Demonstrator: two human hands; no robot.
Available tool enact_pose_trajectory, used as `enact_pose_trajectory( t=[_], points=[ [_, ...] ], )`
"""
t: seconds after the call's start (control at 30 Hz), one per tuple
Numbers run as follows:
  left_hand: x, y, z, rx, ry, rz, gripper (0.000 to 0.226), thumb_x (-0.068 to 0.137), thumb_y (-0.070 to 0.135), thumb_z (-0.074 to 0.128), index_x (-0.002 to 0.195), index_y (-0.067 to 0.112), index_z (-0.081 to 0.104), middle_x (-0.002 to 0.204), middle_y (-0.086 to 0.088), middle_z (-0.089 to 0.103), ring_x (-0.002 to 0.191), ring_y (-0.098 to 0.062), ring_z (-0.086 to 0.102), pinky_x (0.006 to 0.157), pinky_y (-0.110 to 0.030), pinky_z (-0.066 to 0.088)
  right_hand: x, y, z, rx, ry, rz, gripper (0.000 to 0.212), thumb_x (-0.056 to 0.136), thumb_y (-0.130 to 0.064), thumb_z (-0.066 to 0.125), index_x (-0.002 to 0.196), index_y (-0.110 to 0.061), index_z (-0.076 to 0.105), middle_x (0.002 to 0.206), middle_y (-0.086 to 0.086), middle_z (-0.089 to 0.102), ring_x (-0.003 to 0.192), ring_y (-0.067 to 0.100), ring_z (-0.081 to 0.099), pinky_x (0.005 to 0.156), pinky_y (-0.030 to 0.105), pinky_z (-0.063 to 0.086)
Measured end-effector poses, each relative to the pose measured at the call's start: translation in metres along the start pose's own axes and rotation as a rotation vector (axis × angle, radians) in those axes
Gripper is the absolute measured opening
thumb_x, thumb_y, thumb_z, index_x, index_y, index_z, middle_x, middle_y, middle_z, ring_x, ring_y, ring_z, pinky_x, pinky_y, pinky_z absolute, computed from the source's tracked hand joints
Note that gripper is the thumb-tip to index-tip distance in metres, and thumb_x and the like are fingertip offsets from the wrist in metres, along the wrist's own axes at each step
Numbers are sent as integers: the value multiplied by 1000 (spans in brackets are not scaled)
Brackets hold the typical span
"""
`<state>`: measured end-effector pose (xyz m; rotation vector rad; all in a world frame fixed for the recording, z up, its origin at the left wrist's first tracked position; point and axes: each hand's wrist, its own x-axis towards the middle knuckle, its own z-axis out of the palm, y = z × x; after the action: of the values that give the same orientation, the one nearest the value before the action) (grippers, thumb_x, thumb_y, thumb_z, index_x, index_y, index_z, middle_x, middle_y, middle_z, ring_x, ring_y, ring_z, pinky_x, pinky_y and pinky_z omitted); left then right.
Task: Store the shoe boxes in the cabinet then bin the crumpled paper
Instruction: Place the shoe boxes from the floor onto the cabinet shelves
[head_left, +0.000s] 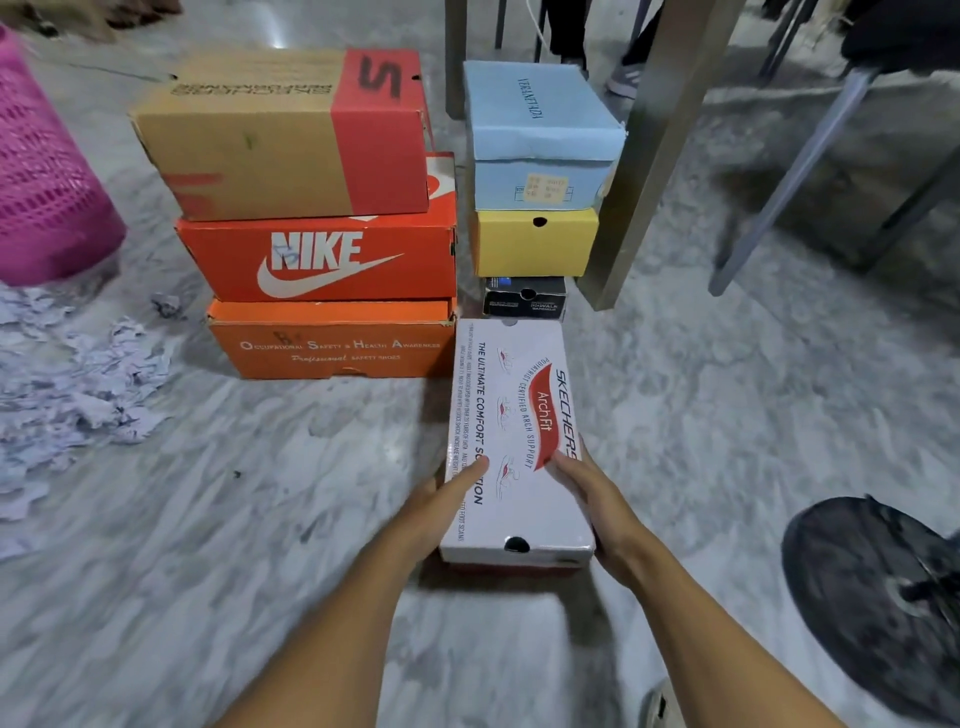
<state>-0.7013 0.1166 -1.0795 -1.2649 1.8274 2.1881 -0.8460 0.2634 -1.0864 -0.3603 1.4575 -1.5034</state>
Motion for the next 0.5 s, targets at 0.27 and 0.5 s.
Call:
enact_pose_trajectory(
  t=[0.27, 0.5],
  points=[
    [-29, -16, -4, -27, -24, 92, 44, 91, 43, 59, 131, 50, 42, 125, 19, 64, 110, -5, 64, 99, -31, 47, -21, 2, 3, 25, -67, 79, 51, 82, -32, 60, 131, -21, 55, 126, 11, 68, 112, 28, 66, 95, 43, 48],
    [-58, -19, -21, -247, 21, 8, 40, 90, 42, 56, 128, 28, 54, 117, -3, 71, 100, -19, 69, 76, -29, 52, -33, -5, 25, -51, -266, 80, 53, 87, -28, 56, 140, -27, 50, 134, 7, 63, 122, 28, 60, 98, 42, 46]
  ],
)
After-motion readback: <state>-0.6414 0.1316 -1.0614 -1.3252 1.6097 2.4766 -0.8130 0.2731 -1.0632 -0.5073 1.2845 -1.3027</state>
